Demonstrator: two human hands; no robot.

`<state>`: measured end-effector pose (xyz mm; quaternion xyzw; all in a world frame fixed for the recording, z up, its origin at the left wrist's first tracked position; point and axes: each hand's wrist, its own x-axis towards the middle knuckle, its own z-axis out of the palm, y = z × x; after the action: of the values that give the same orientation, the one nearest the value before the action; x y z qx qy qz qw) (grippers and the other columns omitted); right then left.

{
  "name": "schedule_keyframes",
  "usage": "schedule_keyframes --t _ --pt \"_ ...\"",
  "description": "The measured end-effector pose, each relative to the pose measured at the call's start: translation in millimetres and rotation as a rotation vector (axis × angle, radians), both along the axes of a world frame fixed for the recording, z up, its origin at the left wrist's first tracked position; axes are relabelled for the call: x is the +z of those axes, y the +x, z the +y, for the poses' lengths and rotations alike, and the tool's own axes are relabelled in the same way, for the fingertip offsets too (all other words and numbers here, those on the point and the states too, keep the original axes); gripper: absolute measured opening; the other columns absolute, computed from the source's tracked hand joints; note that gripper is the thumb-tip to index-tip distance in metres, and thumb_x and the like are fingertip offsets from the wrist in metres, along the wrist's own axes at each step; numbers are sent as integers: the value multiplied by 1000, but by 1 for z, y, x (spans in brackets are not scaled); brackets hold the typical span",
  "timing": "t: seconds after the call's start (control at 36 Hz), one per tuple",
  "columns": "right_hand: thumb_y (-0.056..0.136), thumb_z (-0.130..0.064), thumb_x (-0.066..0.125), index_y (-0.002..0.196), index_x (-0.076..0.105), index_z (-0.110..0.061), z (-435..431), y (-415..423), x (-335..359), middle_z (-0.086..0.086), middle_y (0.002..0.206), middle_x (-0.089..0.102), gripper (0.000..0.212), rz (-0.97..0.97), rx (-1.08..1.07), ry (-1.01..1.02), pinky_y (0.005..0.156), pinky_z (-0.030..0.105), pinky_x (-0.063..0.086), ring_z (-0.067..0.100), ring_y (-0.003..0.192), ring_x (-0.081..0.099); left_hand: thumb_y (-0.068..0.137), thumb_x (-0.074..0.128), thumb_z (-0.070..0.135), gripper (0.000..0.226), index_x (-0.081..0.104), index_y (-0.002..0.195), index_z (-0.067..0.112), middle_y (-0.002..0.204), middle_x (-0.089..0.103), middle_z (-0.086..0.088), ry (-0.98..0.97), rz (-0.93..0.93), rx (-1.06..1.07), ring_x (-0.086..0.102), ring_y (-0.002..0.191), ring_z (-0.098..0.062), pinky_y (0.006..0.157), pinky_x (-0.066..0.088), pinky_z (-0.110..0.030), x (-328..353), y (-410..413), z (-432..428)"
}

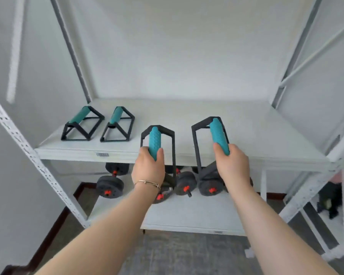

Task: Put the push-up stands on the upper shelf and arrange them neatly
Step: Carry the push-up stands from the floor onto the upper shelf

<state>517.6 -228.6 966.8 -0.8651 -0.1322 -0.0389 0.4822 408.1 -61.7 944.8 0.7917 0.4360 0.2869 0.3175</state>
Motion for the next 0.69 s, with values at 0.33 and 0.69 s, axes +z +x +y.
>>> schedule_keyframes --t 0.33,0.69 --pt "91 -49 48 78 54 -12 116 117 -1 4 68 60 40 98 -91 -109 50 30 39 23 59 57 92 43 47 36 46 96 11 77 60 -5 -47 97 -74 59 67 -27 54 41 -32 18 137 130" --pt "90 -47 48 77 54 -12 189 181 -26 0 65 56 38 185 -185 -223 49 29 37 19 54 52 93 43 47 37 48 102 11 76 53 0 -122 289 -190 55 68 -22 56 38 -30 -1 214 214"
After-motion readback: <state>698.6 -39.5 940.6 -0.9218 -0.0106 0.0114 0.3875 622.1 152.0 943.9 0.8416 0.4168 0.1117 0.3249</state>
